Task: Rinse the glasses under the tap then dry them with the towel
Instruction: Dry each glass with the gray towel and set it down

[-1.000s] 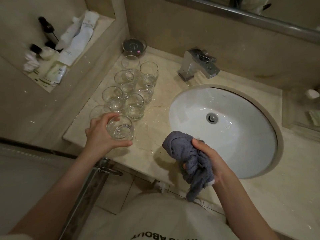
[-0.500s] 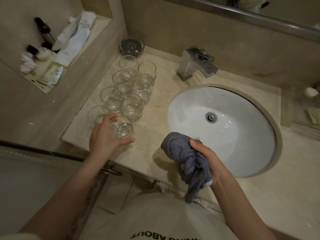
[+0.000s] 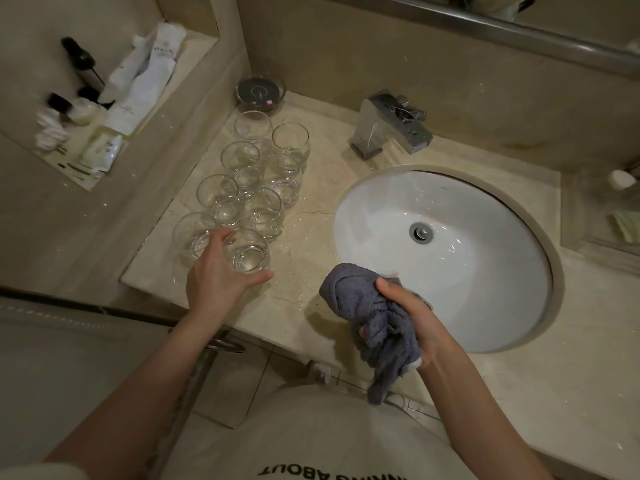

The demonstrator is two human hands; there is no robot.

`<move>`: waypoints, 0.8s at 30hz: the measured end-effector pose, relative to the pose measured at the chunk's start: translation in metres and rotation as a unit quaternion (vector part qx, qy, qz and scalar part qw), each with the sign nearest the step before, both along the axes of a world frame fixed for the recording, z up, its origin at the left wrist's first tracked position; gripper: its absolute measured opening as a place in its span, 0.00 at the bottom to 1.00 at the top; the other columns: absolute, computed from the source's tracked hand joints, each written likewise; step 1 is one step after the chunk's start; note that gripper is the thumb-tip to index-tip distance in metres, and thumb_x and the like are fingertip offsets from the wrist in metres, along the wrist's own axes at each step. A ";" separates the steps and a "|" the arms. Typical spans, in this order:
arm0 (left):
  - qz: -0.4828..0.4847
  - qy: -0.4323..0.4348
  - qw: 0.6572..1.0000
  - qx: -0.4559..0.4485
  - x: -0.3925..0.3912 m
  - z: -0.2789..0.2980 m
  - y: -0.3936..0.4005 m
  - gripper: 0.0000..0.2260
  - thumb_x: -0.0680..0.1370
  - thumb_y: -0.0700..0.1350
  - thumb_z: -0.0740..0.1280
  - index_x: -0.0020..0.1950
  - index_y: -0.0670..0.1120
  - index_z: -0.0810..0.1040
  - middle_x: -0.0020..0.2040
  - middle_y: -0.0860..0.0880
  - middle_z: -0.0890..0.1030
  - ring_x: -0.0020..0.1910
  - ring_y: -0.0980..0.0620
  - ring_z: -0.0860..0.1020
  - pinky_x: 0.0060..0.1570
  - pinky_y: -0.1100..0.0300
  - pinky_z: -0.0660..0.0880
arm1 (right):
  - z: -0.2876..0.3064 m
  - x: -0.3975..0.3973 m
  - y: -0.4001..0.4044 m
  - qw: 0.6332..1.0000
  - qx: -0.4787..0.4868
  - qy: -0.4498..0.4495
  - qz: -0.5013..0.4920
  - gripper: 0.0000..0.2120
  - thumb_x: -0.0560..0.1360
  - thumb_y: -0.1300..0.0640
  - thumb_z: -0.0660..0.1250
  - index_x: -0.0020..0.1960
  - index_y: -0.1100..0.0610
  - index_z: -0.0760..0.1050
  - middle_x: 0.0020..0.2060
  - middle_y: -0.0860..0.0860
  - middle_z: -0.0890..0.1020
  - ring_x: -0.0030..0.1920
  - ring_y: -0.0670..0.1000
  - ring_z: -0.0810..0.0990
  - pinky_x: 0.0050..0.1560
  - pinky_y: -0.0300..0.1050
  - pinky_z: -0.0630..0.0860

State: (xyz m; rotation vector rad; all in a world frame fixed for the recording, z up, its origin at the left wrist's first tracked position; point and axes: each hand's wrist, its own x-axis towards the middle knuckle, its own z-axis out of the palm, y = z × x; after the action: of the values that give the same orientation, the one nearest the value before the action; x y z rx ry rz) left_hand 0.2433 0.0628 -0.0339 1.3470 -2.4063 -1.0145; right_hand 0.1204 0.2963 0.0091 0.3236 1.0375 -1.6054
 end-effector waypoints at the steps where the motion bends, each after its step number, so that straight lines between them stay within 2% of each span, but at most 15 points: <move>1: 0.002 0.001 1.000 0.001 -0.001 -0.001 0.001 0.41 0.59 0.53 0.83 0.67 0.49 0.69 0.64 0.52 0.78 0.61 0.44 0.76 0.52 0.53 0.70 | 0.000 0.000 0.001 1.000 -0.001 0.000 -0.005 0.13 0.69 0.56 0.67 0.45 0.67 0.77 0.27 0.58 0.80 0.24 0.52 0.79 0.24 0.39 0.76; 3: 0.008 0.004 1.000 0.005 -0.002 -0.002 0.002 0.41 0.59 0.53 0.83 0.67 0.49 0.68 0.64 0.52 0.78 0.62 0.45 0.76 0.51 0.54 0.69 | 0.001 -0.001 0.001 1.000 -0.002 0.000 -0.007 0.13 0.69 0.56 0.64 0.44 0.67 0.77 0.26 0.58 0.79 0.24 0.52 0.79 0.24 0.39 0.76; 11: 0.002 0.009 1.000 0.006 -0.004 -0.005 0.003 0.41 0.60 0.51 0.83 0.68 0.49 0.68 0.66 0.52 0.76 0.64 0.46 0.75 0.52 0.56 0.66 | -0.003 -0.001 0.005 1.000 0.005 -0.016 -0.002 0.14 0.70 0.55 0.64 0.47 0.66 0.76 0.27 0.57 0.80 0.25 0.52 0.80 0.25 0.39 0.76; 13: -0.004 0.008 1.000 0.007 -0.004 -0.007 0.002 0.41 0.61 0.51 0.83 0.69 0.48 0.67 0.67 0.51 0.76 0.65 0.46 0.74 0.53 0.56 0.66 | -0.005 0.000 0.005 1.000 0.008 -0.021 0.006 0.17 0.69 0.53 0.69 0.49 0.66 0.76 0.28 0.57 0.80 0.26 0.52 0.80 0.26 0.40 0.76; 15: -0.008 0.011 1.000 0.010 -0.004 -0.008 0.001 0.42 0.61 0.50 0.83 0.69 0.47 0.66 0.68 0.50 0.75 0.65 0.47 0.73 0.55 0.56 0.67 | -0.007 0.000 0.005 1.000 0.003 -0.024 0.007 0.25 0.60 0.52 0.80 0.49 0.66 0.77 0.29 0.58 0.80 0.26 0.53 0.80 0.26 0.41 0.77; 16: -0.010 0.010 1.000 0.010 -0.005 -0.008 0.001 0.42 0.61 0.50 0.83 0.69 0.47 0.66 0.68 0.49 0.74 0.66 0.46 0.73 0.56 0.55 0.67 | -0.008 0.000 0.005 1.000 0.002 -0.029 0.007 0.27 0.57 0.52 0.82 0.48 0.66 0.78 0.29 0.59 0.80 0.27 0.54 0.80 0.26 0.41 0.77; 17: -0.013 0.007 1.000 0.008 -0.006 -0.008 0.002 0.42 0.62 0.50 0.83 0.70 0.46 0.65 0.69 0.49 0.73 0.66 0.46 0.73 0.57 0.54 0.68 | -0.009 0.000 0.006 0.999 0.003 -0.031 0.006 0.25 0.60 0.52 0.80 0.49 0.66 0.77 0.29 0.59 0.80 0.27 0.54 0.80 0.26 0.41 0.77; 19: -0.023 -0.007 1.000 -0.002 -0.007 -0.008 0.002 0.42 0.63 0.51 0.82 0.71 0.45 0.64 0.70 0.47 0.71 0.66 0.44 0.73 0.58 0.51 0.70 | -0.009 -0.001 0.008 0.999 0.011 -0.034 -0.001 0.17 0.68 0.53 0.70 0.49 0.66 0.76 0.29 0.58 0.80 0.26 0.53 0.79 0.26 0.40 0.76; 20: -0.028 -0.020 0.999 -0.010 -0.007 -0.007 0.002 0.43 0.64 0.52 0.81 0.71 0.44 0.63 0.70 0.46 0.70 0.66 0.42 0.73 0.58 0.50 0.70 | -0.008 -0.001 0.008 0.999 0.014 -0.036 -0.004 0.16 0.69 0.54 0.67 0.48 0.65 0.76 0.28 0.58 0.80 0.25 0.52 0.79 0.26 0.40 0.76; 22: -0.042 -0.046 0.998 -0.031 -0.008 -0.006 0.003 0.43 0.65 0.54 0.80 0.72 0.43 0.63 0.71 0.45 0.69 0.64 0.40 0.73 0.56 0.47 0.71 | -0.008 -0.002 0.008 0.999 0.020 -0.035 -0.007 0.16 0.68 0.54 0.68 0.48 0.65 0.76 0.29 0.58 0.79 0.25 0.53 0.79 0.26 0.40 0.76; 24: -0.060 -0.073 0.994 -0.055 -0.009 -0.003 0.005 0.42 0.66 0.56 0.78 0.72 0.41 0.62 0.70 0.43 0.67 0.63 0.38 0.74 0.54 0.45 0.72 | -0.009 -0.002 0.008 0.999 0.021 -0.031 -0.009 0.20 0.63 0.53 0.76 0.48 0.65 0.76 0.30 0.58 0.79 0.26 0.53 0.79 0.26 0.41 0.76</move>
State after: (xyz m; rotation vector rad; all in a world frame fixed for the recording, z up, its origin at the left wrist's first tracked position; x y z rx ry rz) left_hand 0.2344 0.0676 -0.0373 1.2933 -2.6372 -0.8217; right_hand 0.1181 0.3046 0.0005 0.4100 1.0257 -1.5820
